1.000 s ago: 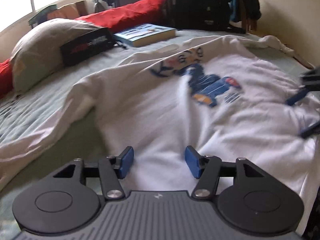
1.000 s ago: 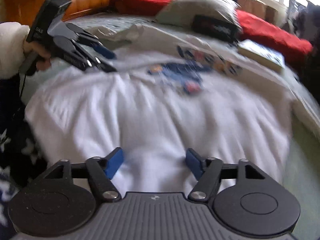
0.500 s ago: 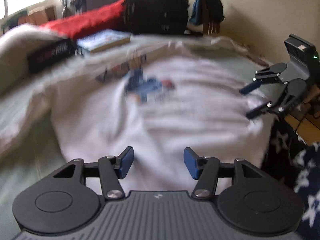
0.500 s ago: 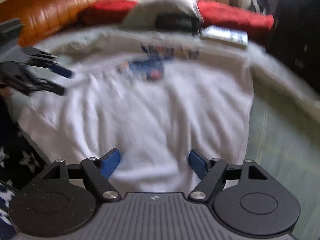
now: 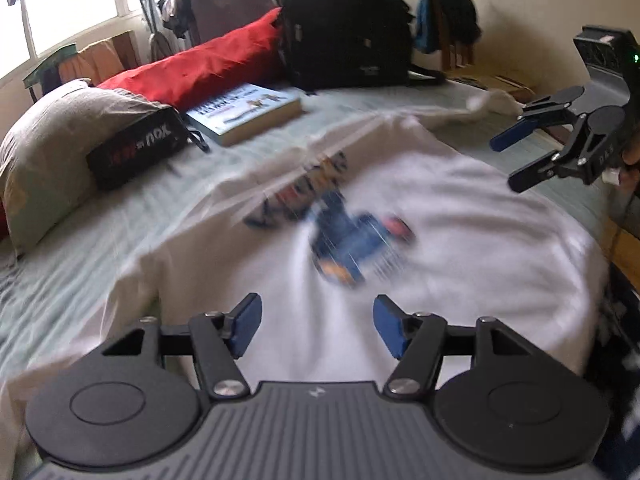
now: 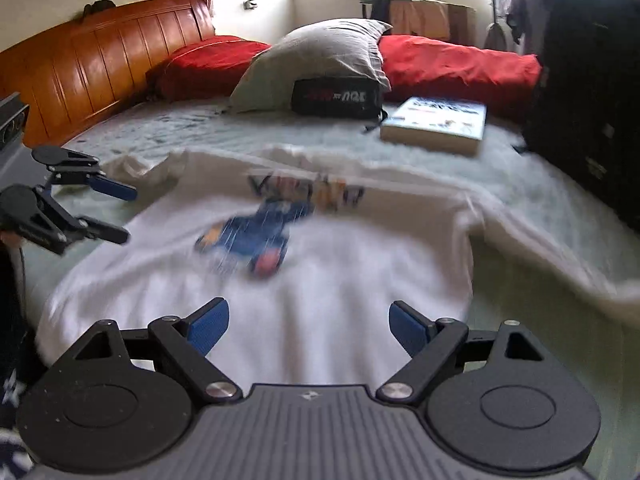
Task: Fold clothes
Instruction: 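Move both open grippers over the flattened sweatshirt front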
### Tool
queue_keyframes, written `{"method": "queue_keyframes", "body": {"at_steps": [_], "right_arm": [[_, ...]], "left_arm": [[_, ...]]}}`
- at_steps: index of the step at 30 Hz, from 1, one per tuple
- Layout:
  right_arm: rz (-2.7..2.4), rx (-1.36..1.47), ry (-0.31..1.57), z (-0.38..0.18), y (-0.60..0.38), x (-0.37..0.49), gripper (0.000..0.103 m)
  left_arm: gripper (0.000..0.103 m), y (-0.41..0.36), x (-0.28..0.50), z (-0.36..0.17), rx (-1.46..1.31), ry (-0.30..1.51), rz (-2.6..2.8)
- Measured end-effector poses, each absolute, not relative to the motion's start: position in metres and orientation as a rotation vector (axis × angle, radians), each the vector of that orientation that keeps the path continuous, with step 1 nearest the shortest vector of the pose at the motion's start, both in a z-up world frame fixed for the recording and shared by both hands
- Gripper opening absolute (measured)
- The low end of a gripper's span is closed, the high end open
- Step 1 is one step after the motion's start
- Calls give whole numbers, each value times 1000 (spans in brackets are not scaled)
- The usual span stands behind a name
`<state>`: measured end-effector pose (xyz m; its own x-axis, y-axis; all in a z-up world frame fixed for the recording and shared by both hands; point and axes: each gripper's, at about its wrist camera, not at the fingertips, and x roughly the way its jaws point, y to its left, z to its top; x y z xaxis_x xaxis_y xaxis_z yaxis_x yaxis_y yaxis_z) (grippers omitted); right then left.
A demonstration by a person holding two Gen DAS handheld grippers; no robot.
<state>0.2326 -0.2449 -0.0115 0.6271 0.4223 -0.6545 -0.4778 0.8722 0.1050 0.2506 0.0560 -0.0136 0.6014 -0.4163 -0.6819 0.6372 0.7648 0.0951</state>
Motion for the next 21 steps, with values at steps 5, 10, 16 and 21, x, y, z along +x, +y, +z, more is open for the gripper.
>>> {"method": "queue_keyframes", "body": {"at_steps": [5, 10, 16, 21], "right_arm": [[538, -106, 767, -40, -237, 303, 90], [416, -229, 799, -74, -259, 331, 91], [405, -240, 794, -71, -273, 337, 89], [394, -210, 789, -50, -268, 316, 89]], "left_arm": [[63, 50, 311, -44, 272, 749, -584], [66, 76, 344, -69, 265, 761, -457], [65, 84, 355, -67, 294, 743, -413], [61, 75, 320, -47, 380, 716, -431]]}}
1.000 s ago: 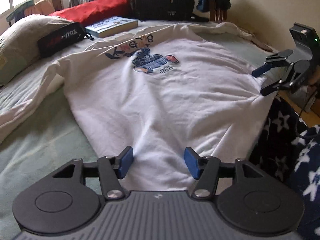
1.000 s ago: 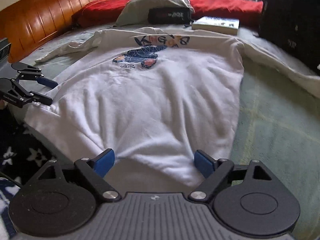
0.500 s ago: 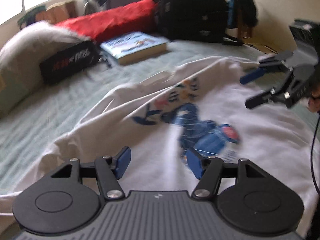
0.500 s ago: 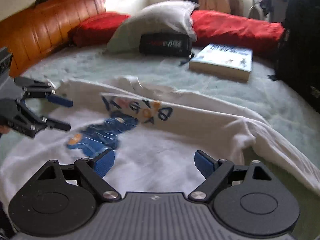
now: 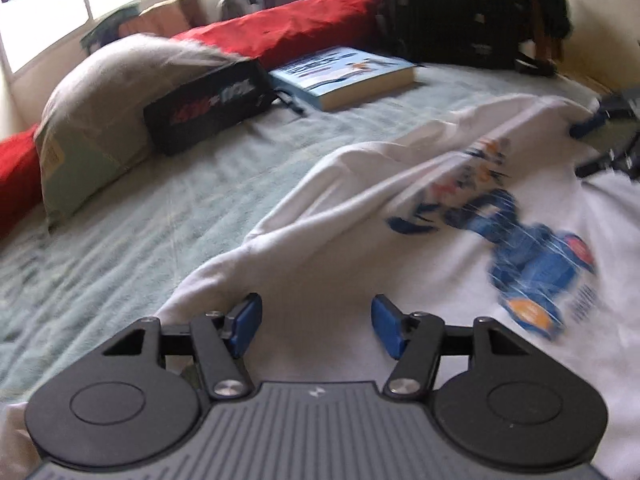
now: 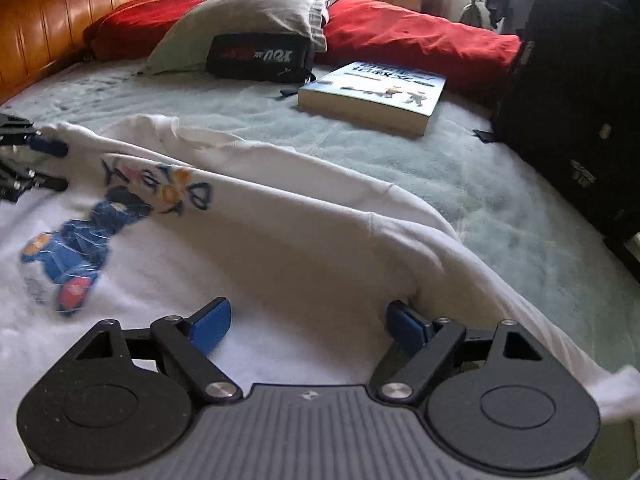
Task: Fold clothes
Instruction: 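Move both open grippers over the flattened sweatshirt front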
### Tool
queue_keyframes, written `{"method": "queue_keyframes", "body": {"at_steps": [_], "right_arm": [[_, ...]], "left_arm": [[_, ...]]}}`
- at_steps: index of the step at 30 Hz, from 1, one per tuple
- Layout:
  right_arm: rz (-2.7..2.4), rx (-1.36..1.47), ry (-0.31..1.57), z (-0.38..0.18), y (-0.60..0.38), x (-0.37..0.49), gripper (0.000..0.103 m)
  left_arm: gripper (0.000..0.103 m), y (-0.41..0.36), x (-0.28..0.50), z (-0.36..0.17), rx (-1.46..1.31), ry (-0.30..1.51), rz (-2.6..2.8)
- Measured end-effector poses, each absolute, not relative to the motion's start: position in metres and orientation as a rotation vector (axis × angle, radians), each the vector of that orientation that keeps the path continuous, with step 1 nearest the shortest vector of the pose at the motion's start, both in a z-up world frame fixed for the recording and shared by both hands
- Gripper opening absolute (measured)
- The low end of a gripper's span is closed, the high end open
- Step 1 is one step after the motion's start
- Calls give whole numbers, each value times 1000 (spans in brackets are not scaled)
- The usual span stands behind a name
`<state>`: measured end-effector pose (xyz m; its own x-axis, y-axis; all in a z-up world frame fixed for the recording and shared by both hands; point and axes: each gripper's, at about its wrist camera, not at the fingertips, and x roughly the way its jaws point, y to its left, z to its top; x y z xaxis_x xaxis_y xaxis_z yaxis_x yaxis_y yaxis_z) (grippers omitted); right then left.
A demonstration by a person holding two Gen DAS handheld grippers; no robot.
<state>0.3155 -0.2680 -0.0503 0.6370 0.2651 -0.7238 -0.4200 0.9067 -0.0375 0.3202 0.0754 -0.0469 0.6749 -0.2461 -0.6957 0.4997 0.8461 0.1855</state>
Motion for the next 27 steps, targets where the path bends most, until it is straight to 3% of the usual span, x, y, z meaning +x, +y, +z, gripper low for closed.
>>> {"method": "queue_keyframes", "body": {"at_steps": [6, 11, 13, 18, 22, 27], "right_arm": [[666, -265, 750, -29, -236, 241, 90], [682, -330, 819, -59, -229, 205, 91], [645, -335, 816, -66, -243, 192, 97], [550, -273, 813, -56, -272, 163, 98], [581, -238, 733, -45, -259, 141, 98], [558, -246, 769, -74, -237, 132, 99]], "left_arm": [[65, 55, 249, -34, 444, 673, -651], [66, 69, 225, -60, 403, 749, -627], [67, 86, 217, -61, 363, 766, -587], [64, 89, 191, -38, 426, 748, -536], [69, 60, 157, -20, 442, 661, -669], [69, 35, 129, -52, 539, 721, -697]]}}
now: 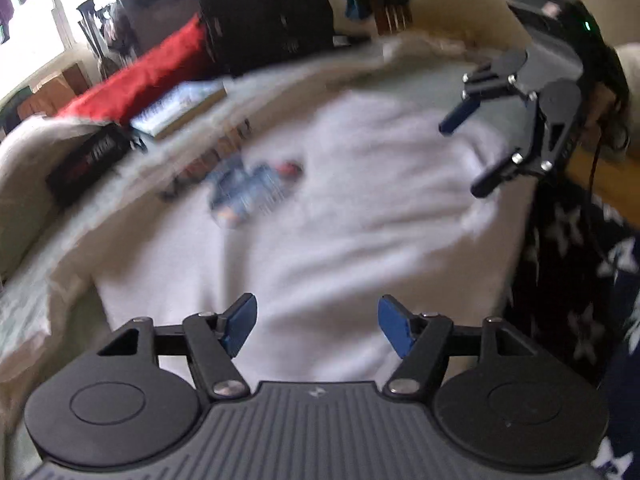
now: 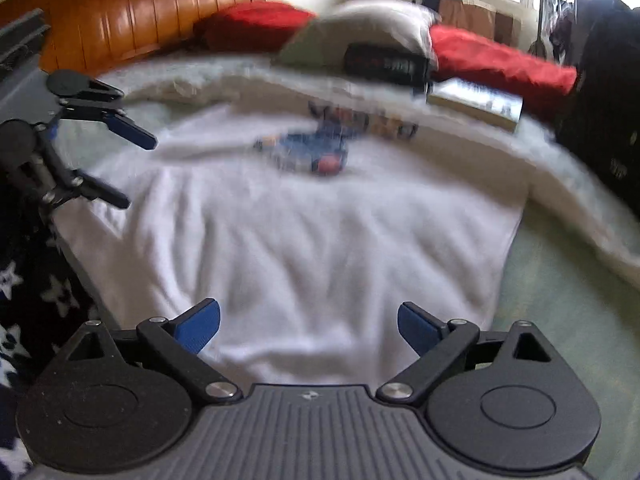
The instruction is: Fold clothes
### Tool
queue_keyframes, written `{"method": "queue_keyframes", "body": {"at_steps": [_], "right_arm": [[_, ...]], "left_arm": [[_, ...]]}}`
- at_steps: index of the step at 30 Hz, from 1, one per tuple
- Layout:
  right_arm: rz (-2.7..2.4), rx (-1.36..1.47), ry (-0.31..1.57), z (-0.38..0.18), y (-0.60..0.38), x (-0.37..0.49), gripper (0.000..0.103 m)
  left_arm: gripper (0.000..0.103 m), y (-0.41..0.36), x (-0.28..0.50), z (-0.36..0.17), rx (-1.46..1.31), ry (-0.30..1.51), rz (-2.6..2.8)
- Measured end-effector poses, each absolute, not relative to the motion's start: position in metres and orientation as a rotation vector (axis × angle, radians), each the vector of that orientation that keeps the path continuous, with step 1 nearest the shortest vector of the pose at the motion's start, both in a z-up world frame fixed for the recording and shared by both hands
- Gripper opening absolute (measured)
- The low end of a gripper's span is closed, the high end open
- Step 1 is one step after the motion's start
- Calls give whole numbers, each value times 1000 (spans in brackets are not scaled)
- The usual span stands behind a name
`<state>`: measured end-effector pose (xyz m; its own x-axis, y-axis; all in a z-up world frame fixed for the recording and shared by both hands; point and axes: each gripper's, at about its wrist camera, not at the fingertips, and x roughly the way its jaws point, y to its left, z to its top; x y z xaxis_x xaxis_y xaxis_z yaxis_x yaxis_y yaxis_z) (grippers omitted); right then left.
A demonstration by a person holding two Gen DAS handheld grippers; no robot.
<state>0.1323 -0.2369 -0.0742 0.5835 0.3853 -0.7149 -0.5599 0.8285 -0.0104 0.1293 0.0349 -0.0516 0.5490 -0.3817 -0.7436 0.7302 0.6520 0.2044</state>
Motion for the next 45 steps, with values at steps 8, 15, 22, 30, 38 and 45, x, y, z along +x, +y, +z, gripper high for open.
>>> {"method": "queue_keyframes", "body": {"at_steps": [8, 15, 22, 30, 38, 45], "right_arm": [[479, -168, 764, -82, -249, 121, 103], [412, -162, 784, -83, -239, 120, 103], [380, -171, 840, -79, -233, 126, 103], [426, -133, 857, -72, -246, 122, 103], [489, -107, 843, -34, -269, 164, 103], [454, -151, 758, 2, -284, 270, 98]], "left_arm": [[70, 62, 92, -55, 419, 808, -612], [73, 47, 121, -11, 373, 643, -516], [75, 30, 197, -22, 202, 713, -360], [79, 49, 207, -70, 119, 789, -350], [79, 61, 222, -22, 200, 748, -376], [79, 52, 300, 10, 323, 702, -347]]}}
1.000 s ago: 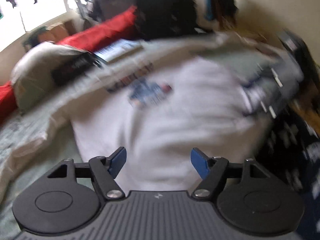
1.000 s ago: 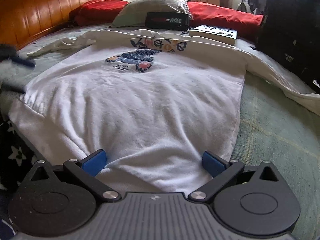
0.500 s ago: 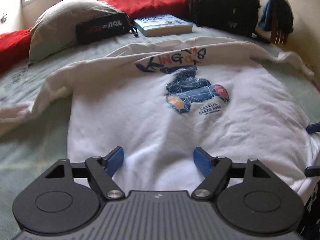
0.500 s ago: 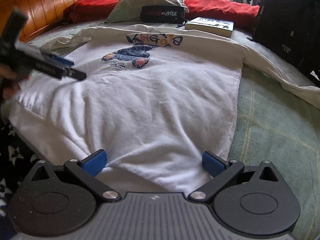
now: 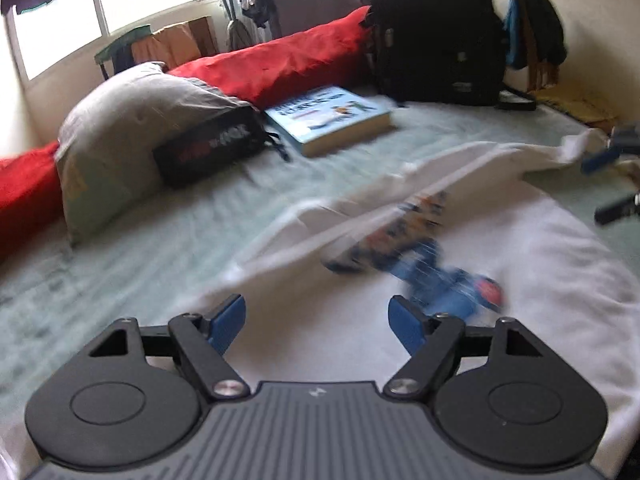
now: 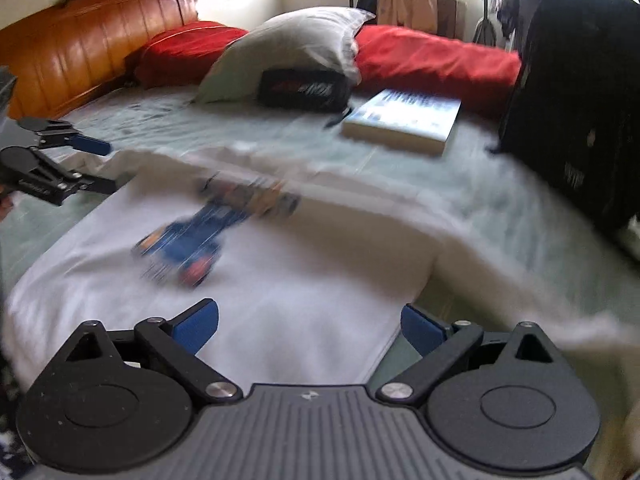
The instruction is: Fold clothes
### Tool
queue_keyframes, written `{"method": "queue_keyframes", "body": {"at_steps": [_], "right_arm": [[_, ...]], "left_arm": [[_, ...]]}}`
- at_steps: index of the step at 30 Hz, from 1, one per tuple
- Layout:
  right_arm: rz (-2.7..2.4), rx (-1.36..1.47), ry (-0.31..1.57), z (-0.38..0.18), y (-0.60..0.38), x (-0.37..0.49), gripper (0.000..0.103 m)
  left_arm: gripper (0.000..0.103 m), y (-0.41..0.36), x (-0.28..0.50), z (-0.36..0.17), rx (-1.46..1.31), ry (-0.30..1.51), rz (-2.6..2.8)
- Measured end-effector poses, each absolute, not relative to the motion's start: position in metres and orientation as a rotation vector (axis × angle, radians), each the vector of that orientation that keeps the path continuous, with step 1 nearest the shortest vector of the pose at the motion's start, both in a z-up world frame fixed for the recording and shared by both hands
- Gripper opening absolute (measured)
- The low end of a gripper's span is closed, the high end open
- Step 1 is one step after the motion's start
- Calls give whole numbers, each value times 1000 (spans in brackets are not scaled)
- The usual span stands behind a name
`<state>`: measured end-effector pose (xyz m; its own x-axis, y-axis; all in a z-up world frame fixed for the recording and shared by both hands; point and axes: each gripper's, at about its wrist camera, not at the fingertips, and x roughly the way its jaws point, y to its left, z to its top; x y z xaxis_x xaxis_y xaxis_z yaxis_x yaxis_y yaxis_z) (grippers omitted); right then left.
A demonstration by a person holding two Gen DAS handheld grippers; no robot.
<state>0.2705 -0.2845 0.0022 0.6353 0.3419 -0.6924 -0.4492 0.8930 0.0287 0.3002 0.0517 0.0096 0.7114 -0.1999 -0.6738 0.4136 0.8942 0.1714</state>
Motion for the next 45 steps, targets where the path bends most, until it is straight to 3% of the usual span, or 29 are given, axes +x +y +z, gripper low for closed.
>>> {"method": "queue_keyframes", "body": {"at_steps": [5, 18, 31, 33, 36, 42, 45], "right_arm": [[464, -130, 778, 5, -290, 347, 90], [488, -38, 860, -16, -305, 463, 81], [565, -259, 850, -55, -263, 425, 74], [563, -313, 844, -53, -255, 415, 68], [570, -328, 833, -46, -253, 408, 56], [613, -191, 867, -40, -267, 423, 48], [611, -104, 875, -41, -276, 431, 22]], "left_arm": [[78, 58, 363, 5, 285, 761, -325], [65, 69, 462, -32, 137, 858, -409], [63, 59, 439, -62, 245, 856, -490], [56, 58, 435, -61, 254, 852, -499], [38, 57, 431, -58, 247, 855, -522], [25, 56, 433, -55, 240, 861, -535], [5, 60, 434, -50, 216, 835, -508]]}}
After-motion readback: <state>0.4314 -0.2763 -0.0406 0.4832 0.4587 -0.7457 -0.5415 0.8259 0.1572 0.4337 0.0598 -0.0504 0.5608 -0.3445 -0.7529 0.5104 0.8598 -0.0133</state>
